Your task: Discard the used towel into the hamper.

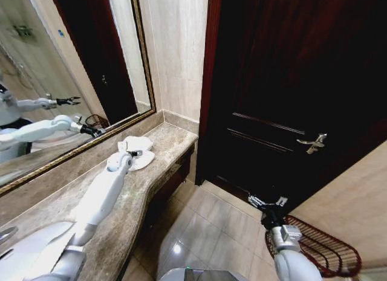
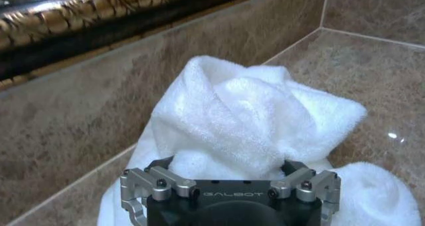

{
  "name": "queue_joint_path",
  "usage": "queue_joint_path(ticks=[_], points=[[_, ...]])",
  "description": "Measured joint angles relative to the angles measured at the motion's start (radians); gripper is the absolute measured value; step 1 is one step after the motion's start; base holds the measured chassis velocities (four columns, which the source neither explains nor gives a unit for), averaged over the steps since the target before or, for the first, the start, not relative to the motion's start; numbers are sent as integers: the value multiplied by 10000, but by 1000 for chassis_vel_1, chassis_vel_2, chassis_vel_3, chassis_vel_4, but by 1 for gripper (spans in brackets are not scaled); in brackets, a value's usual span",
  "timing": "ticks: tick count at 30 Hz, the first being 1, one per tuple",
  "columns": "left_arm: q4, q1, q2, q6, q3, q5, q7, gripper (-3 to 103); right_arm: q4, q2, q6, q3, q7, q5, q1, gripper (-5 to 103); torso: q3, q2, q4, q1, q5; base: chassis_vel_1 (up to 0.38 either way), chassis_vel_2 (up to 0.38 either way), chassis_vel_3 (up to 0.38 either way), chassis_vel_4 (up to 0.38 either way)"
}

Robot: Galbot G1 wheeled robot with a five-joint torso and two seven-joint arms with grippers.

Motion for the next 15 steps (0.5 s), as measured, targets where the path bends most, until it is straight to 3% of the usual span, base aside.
queue_joint_path(ticks=[8,10,14,15], points=[[253,-7,-261,-67,-18,127,-2,103,-9,-40,79,5,41,77,5,100,-1,0,1,-1,2,0,0,0,0],[317,-28,-296,-117,-17,159,-5,99,-41,-41,107,11,43,85,18,100,-1,1,0,-1,1,0,0,0,0],[454,-24,-324,-332,-24,392,4,78,-128,-20,199,23,47,100,33,100,-1,1,-3,-1,0,0,0,0,0],[454,-24,-324,-332,-24,392,4,78,-128,-20,199,23,47,100,33,100,-1,1,-3,-1,0,0,0,0,0]])
